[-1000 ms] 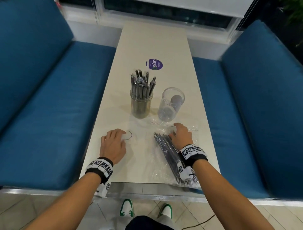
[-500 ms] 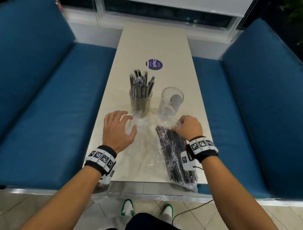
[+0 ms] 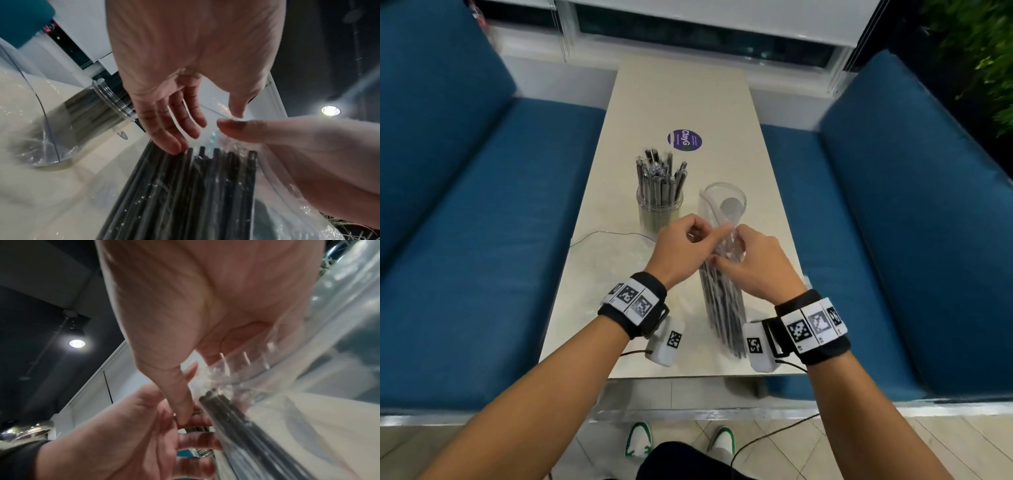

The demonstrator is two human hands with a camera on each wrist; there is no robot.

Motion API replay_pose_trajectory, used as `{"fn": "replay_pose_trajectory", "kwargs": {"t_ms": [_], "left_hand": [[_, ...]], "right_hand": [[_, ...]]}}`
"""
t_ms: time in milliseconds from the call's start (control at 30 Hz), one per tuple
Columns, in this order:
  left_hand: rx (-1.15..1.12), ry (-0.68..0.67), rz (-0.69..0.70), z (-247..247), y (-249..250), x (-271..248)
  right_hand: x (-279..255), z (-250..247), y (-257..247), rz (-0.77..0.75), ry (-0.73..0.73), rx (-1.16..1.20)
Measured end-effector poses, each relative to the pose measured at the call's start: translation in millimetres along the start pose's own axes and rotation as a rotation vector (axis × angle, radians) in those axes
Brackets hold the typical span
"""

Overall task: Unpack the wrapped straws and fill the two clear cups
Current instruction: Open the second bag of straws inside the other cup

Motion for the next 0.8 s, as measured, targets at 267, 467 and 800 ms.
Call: {"fn": "replay_pose_trajectory", "kwargs": {"t_ms": [267,467,800], "left_hand": [[-0.08,-0.027,0.056,3,4,-4],[-0.017,-0.074,0.094,6,12,-8],[-0.149,-0.06,0.042,5,23,-13]], "right_hand": [[-6,-18,2,-0.05,-0.002,0.068],[0,-22,11,0.038,-0.017,0.261],[16,-32,6,0.089,0.003,0.271]]}}
Point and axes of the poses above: each hand's wrist, its own x-axis towards the middle knuckle, its own z-axis out of the palm, y = z × x, the point moved 8 cm from there along x, towards the middle knuckle
